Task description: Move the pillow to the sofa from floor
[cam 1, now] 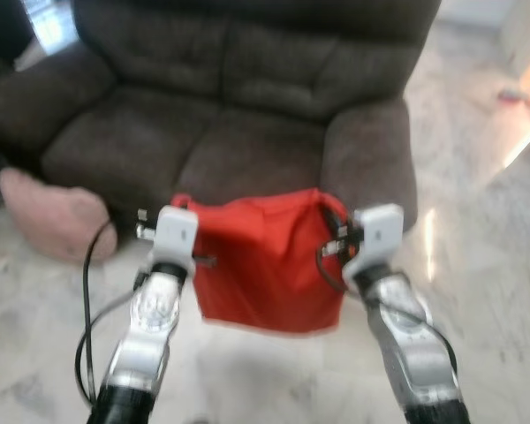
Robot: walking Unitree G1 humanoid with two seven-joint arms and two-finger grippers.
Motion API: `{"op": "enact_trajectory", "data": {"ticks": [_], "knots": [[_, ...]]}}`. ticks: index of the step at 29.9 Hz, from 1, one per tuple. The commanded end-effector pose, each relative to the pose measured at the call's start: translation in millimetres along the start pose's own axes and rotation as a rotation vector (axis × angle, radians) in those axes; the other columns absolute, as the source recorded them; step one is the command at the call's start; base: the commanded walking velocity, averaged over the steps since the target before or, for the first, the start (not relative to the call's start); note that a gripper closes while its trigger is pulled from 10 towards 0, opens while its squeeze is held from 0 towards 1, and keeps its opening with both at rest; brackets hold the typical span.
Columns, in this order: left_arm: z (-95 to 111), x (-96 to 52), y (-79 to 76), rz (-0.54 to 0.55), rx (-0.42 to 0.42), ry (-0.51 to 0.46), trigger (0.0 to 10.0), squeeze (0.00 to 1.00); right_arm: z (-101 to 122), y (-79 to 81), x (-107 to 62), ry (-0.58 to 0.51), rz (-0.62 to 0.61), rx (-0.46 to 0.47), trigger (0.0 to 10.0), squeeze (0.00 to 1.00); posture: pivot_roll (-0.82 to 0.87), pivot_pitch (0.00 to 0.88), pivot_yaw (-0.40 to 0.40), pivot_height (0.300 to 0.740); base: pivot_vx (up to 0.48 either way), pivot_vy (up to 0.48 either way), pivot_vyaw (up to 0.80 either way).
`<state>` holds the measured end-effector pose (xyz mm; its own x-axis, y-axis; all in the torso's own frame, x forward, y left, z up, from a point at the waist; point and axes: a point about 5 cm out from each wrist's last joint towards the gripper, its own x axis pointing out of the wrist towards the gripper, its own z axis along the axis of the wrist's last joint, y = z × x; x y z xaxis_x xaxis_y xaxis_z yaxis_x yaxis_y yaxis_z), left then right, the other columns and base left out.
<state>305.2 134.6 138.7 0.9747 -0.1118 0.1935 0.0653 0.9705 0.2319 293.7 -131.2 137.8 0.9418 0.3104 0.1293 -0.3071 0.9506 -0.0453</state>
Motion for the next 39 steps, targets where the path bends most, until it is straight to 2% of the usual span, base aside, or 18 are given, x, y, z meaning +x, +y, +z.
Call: {"op": "enact_trajectory", "data": {"ticks": [1, 3, 16, 23, 31, 39], "knots": [[23.1, 5.7, -3.0, -0.009, -0.004, -0.115, 10.0, 0.00, 10.8, 0.7, 0.0, -0.053, 0.011, -0.009, 10.0, 0.00, 0.10, 0.097, -0.058, 0.740, 0.341, 0.000, 0.80], [23.1, 5.6, -3.1, -0.008, -0.004, -0.115, 10.0, 0.00, 10.2, 0.3, -0.1, -0.050, 0.007, -0.006, 10.0, 0.00, 0.10, 0.097, -0.059, 0.740, 0.343, 0.000, 0.80], [21.7, 5.6, -1.7, -0.005, -0.003, -0.111, 10.0, 0.00, 6.7, -6.6, 2.8, -0.026, -0.055, 0.041, 10.0, 0.00, 0.10, 0.092, -0.059, 0.740, 0.346, 0.000, 0.00], [21.2, 5.6, -0.9, -0.005, -0.004, -0.111, 10.0, 0.00, 7.9, -6.9, 4.0, -0.037, -0.064, 0.045, 10.0, 0.00, 0.10, 0.084, -0.058, 0.740, 0.344, 0.000, -0.68], [21.4, 5.7, -0.2, -0.002, -0.001, -0.112, 10.0, 0.00, 7.6, -6.9, 4.2, -0.036, -0.072, 0.036, 10.0, 0.00, 0.10, 0.084, -0.059, 0.740, 0.339, 0.000, 0.00], [22.2, 4.6, 0.5, 0.005, 0.005, -0.118, 10.0, 0.00, 7.9, -6.8, 4.3, -0.038, -0.076, 0.036, 10.0, 0.00, 0.10, 0.090, -0.062, 0.740, 0.071, 0.000, 0.00]]}}
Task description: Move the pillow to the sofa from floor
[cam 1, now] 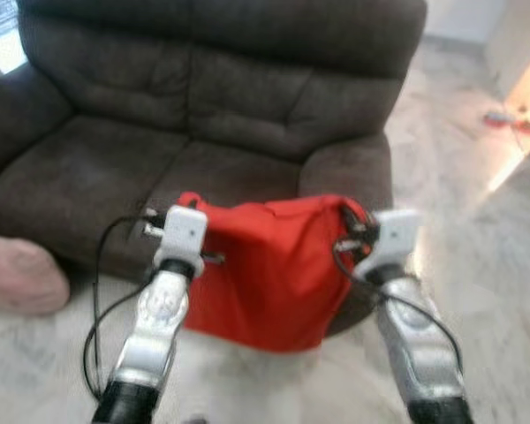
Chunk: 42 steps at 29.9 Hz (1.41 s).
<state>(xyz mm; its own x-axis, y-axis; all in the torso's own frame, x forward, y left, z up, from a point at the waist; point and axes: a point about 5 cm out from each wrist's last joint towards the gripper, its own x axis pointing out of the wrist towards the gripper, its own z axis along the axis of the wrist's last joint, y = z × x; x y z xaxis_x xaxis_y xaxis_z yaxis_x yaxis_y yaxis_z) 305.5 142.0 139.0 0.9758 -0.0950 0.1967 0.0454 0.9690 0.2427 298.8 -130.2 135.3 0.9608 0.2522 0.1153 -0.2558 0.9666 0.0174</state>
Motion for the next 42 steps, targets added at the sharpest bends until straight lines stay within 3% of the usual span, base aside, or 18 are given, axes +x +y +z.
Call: {"op": "enact_trajectory", "data": {"ticks": [1, 6, 30, 42], "knots": [[23.6, 4.9, -6.6, -0.011, -0.011, -0.119, 10.0, 0.00, 11.4, -5.7, -0.3, -0.054, -0.014, -0.018, 10.0, 0.00, 0.10, 0.090, -0.062, 0.740, 0.000, 0.000, 0.00], [23.1, 4.3, -5.5, 0.000, -0.020, -0.114, 10.0, 0.00, 11.8, -5.8, -0.2, -0.056, -0.014, -0.018, 10.0, 0.00, 0.10, 0.091, -0.063, 0.740, 0.000, 0.000, 0.00], [22.4, 5.1, -5.1, 0.002, -0.015, -0.102, 10.0, 0.00, 11.8, -7.3, 0.1, -0.057, -0.026, -0.016, 10.0, 0.00, 0.11, 0.097, -0.064, 0.740, 0.000, 0.383, 0.00], [28.5, 6.0, -2.4, 0.019, -0.021, -0.134, 10.0, 0.00, 10.8, -10.1, 1.4, -0.047, -0.046, -0.015, 10.0, 0.00, 0.11, 0.098, -0.067, 0.740, 0.000, 0.000, -0.19]]}}
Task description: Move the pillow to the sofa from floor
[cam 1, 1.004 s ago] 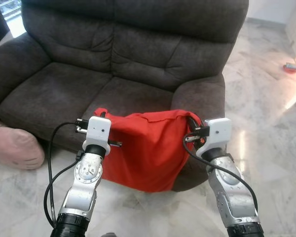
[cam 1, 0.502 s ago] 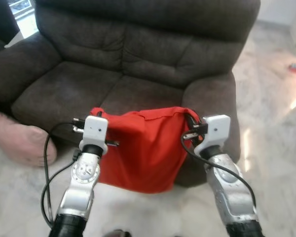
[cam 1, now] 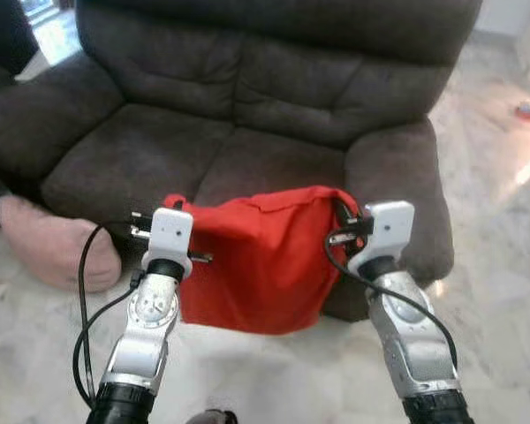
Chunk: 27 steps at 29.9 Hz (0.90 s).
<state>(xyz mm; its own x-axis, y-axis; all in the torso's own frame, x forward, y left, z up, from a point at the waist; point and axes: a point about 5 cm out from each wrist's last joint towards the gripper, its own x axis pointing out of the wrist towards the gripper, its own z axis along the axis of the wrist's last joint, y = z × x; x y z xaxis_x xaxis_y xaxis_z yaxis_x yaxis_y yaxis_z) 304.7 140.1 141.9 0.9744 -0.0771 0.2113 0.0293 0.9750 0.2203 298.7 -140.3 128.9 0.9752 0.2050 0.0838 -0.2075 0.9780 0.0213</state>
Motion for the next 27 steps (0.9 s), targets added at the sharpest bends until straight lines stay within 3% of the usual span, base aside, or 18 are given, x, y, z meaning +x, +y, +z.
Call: {"op": "enact_trajectory", "data": {"ticks": [1, 8, 16, 27], "knots": [[26, 6.4, -1.5, -0.001, -0.002, -0.129, 10.0, 0.00, 17, 0.4, 4.3, -0.080, 0.007, -0.017, 10.0, 0.00, 0.11, 0.098, -0.067, 0.740, 0.000, 0.000, 0.00], [39, 8.8, 2.2, -0.002, 0.083, -0.203, 10.0, 0.00, 20, 0.6, 4.8, -0.097, 0.005, -0.017, 10.0, 0.00, 0.11, 0.098, -0.068, 0.740, 0.000, 0.000, 0.00], [44, 8.2, 3.0, 0.015, 0.079, -0.220, 10.0, 0.00, 27, 1.3, 5.7, -0.134, 0.005, -0.009, 10.0, 0.00, 0.11, 0.097, -0.067, 0.740, 0.000, 0.000, 0.00], [46, 9.2, 3.7, 0.021, 0.075, -0.224, 10.0, 0.00, 29, 1.1, 4.8, -0.146, 0.003, -0.006, 10.0, 0.00, 0.10, 0.094, -0.064, 0.740, 0.307, 0.000, 0.00]]}}
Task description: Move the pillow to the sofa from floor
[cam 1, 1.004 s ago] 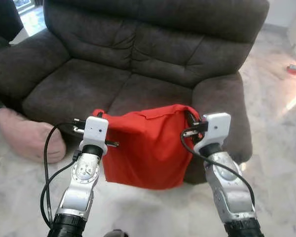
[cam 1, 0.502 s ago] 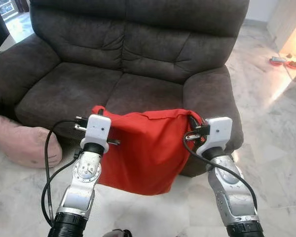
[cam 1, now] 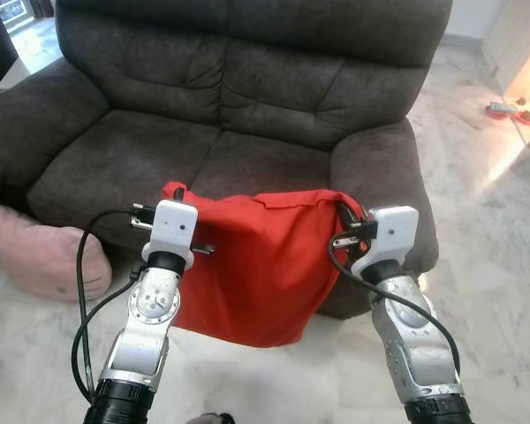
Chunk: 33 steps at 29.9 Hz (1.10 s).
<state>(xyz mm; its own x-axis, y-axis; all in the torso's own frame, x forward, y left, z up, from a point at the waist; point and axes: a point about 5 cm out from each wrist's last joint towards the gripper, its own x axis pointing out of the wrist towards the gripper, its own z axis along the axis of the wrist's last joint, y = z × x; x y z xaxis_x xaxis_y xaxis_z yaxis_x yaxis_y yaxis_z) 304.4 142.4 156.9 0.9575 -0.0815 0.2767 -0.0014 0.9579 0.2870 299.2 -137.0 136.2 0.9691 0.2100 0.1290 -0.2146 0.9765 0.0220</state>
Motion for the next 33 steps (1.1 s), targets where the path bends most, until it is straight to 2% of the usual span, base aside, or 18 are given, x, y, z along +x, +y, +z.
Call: {"op": "enact_trajectory", "data": {"ticks": [1, 9, 16, 23, 29, 33], "knots": [[35, 9.5, 1.6, 0.019, 0.000, -0.166, 10.0, 0.00, 26, -3.1, 4.6, -0.119, -0.009, -0.012, 10.0, 0.00, 0.11, 0.093, -0.064, 0.740, 0.375, 0.000, 0.00], [62, 16.5, 10.8, 0.041, 0.014, -0.253, 10.0, 0.00, 56, -5.8, 8.2, -0.254, -0.043, -0.006, 10.0, 0.00, 0.11, 0.090, -0.063, 0.740, 0.377, 0.000, 0.00], [97, 25.5, 17.9, 0.059, 0.034, -0.363, 10.0, 0.00, 91, -0.6, 12.6, -0.378, -0.031, -0.003, 10.0, 0.00, 0.11, 0.084, -0.064, 0.740, 0.381, 0.000, 0.00], [112, 30.9, 19.5, 0.053, 0.030, -0.393, 10.0, 0.00, 96, -1.8, 14.6, -0.386, -0.045, 0.008, 10.0, 0.00, 0.11, 0.084, -0.065, 0.740, 0.381, 0.000, -0.07], [115, 31.3, 22.1, 0.056, 0.027, -0.389, 10.0, 0.00, 94, -2.2, 14.9, -0.369, -0.051, 0.016, 10.0, 0.00, 0.11, 0.088, -0.065, 0.740, 0.382, 0.000, -0.75], [116, 31.0, 24.2, 0.063, 0.024, -0.380, 10.0, 0.00, 95, -0.2, 15.2, -0.374, -0.045, 0.017, 10.0, 0.00, 0.12, 0.091, -0.066, 0.740, 0.379, 0.000, 0.00]]}}
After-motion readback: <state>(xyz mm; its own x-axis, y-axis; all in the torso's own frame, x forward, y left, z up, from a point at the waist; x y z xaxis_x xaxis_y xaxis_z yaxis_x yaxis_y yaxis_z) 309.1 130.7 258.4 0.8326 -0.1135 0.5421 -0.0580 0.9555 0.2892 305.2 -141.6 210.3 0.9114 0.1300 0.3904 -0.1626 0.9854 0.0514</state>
